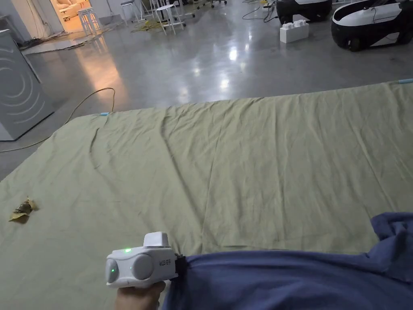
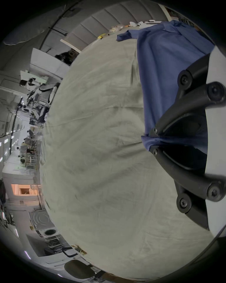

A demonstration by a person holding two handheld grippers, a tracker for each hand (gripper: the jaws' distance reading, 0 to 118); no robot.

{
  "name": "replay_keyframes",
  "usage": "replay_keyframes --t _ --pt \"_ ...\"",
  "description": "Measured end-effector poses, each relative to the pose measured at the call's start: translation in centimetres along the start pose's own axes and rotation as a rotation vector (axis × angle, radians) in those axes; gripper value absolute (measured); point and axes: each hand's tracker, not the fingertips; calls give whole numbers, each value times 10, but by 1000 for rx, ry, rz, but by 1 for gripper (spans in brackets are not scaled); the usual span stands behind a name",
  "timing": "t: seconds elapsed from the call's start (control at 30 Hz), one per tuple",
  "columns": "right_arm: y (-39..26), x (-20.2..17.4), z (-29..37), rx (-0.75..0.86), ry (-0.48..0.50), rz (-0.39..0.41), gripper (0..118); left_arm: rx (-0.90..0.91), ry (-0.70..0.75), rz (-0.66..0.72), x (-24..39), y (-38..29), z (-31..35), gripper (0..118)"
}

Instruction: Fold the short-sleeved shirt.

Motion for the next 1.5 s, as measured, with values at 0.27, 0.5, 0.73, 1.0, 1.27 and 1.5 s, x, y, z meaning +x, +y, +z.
replay_keyframes --t 0.27,0.5,0.73,1.0,1.27,1.5 --pt "66 53 -95 -100 -12 6 9 -129 2 -21 -11 18 -10 7" --pt "109 109 -263 -491 -85 -61 87 -145 39 -103 9 13 3 7" --pt "60 100 -347 -680 -278 195 79 -160 66 -180 13 16 4 7" --pt "66 87 -318 -572 -163 176 4 -59 50 -193 12 14 28 7" --pt "81 72 -138 -264 -43 115 4 220 -186 -92 -34 -42 187 7" --pt "-4 73 -24 -279 -97 69 4 79 -187 -112 -56 -147 215 7"
